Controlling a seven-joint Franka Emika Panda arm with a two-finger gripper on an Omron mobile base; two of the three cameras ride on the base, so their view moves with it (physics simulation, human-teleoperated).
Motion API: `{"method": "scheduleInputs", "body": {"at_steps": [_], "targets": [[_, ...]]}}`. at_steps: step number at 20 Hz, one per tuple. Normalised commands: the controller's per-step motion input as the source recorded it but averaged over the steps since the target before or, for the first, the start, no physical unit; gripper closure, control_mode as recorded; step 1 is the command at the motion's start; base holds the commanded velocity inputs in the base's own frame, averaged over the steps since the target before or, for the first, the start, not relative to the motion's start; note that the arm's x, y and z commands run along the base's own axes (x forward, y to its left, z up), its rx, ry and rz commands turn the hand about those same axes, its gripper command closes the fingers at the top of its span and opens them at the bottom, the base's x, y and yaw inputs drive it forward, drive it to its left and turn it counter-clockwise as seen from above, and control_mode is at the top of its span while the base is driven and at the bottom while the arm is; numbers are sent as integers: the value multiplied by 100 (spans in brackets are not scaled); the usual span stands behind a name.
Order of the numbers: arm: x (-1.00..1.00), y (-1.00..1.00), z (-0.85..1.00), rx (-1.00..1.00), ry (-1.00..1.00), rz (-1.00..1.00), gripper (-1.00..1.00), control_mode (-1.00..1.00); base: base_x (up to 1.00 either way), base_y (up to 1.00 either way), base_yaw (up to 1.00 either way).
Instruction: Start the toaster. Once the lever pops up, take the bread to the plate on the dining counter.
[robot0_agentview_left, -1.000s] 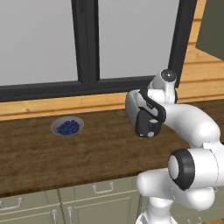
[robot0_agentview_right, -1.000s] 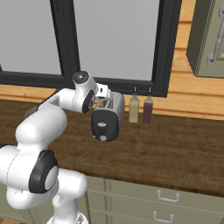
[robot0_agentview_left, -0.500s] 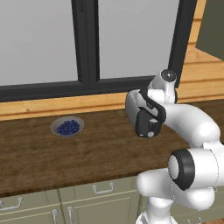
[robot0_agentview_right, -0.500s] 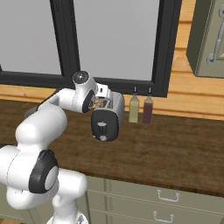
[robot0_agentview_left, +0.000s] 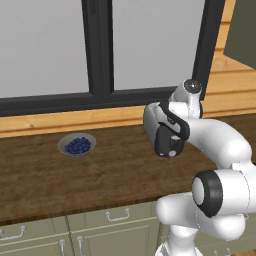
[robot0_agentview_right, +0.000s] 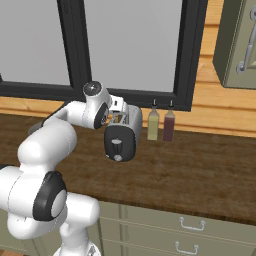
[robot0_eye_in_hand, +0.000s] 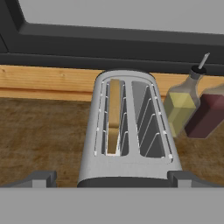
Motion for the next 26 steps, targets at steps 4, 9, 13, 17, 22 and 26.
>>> {"method": "scheduleInputs", "body": {"at_steps": [4, 9, 13, 17, 22, 26], "targets": [[0, 0, 0, 0, 0, 0, -100, -100, 0, 0, 0], [0, 0, 0, 0, 0, 0, -100, -100, 0, 0, 0], [0, 0, 0, 0, 0, 0, -100, -100, 0, 0, 0], [0, 0, 0, 0, 0, 0, -100, -100, 0, 0, 0], [0, 0, 0, 0, 0, 0, -100, -100, 0, 0, 0], [0, 0, 0, 0, 0, 0, -100, -100, 0, 0, 0]]}}
